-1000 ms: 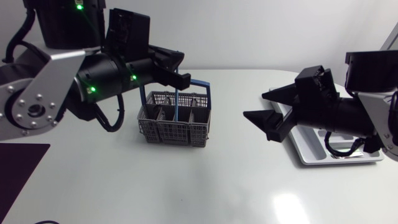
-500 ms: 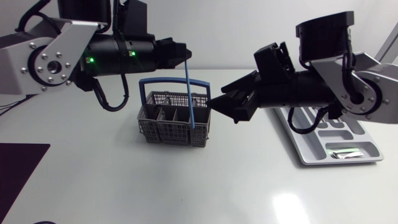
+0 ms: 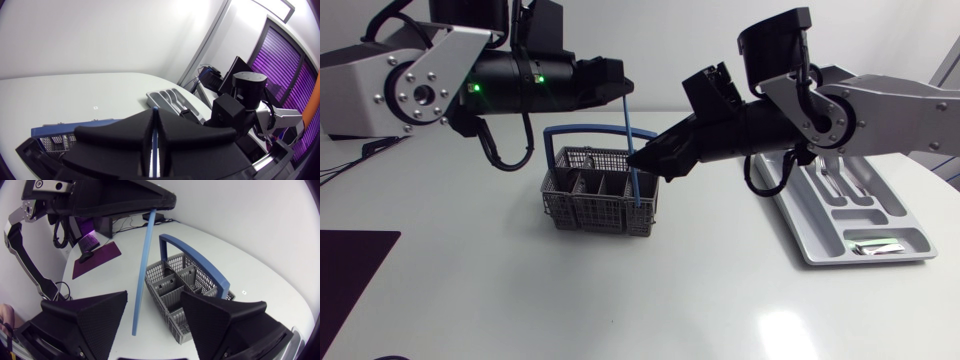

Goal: Unload the cutlery basket into the drawer organizer.

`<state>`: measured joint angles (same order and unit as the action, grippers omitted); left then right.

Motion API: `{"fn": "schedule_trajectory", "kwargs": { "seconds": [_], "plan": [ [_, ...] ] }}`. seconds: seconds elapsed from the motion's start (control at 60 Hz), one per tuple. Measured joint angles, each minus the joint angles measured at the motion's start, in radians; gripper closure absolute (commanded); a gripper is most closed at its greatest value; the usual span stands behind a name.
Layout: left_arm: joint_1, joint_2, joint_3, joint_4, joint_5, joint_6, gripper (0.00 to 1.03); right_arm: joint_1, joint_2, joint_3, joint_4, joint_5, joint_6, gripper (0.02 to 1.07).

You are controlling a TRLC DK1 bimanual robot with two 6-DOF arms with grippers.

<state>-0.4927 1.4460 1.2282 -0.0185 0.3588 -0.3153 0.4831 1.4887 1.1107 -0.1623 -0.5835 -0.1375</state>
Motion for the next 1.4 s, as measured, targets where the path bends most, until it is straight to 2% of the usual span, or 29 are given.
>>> {"fn": "schedule_trajectory", "kwargs": {
  "seconds": [0.3,0.417,0.583,0.733,0.85,0.95,1.017,1.25,1.4],
  "plan": [
    [0.008,0.010,0.002,0.000,0.000,0.000,1.00,0.014,0.011,0.010,-0.018,0.000,0.000,0.74],
    [0.008,0.010,0.002,0.000,0.000,0.000,1.00,0.019,0.012,0.010,-0.021,0.000,0.000,0.78],
    [0.008,0.010,0.002,0.000,0.000,0.000,1.00,0.034,0.029,0.010,-0.023,0.001,0.000,0.79],
    [0.010,0.010,0.002,0.000,0.000,0.000,1.00,0.042,0.032,0.010,-0.030,0.003,0.000,0.89],
    [0.014,0.010,0.002,0.000,0.000,0.000,1.00,0.042,0.032,0.010,-0.045,0.003,0.000,1.01],
    [0.014,0.010,0.002,-0.003,0.000,0.000,0.99,0.042,0.038,0.010,-0.048,0.005,0.002,1.01],
    [0.014,0.010,0.002,-0.008,0.000,0.000,0.92,0.041,0.040,0.010,-0.051,0.009,0.009,1.01],
    [0.015,0.010,0.005,-0.008,0.005,0.000,0.54,0.055,0.042,0.010,-0.079,0.004,0.010,1.01],
    [0.037,0.010,0.078,-0.037,0.016,0.000,0.47,0.069,0.042,0.005,-0.099,0.004,0.003,1.01]
  ]
}}
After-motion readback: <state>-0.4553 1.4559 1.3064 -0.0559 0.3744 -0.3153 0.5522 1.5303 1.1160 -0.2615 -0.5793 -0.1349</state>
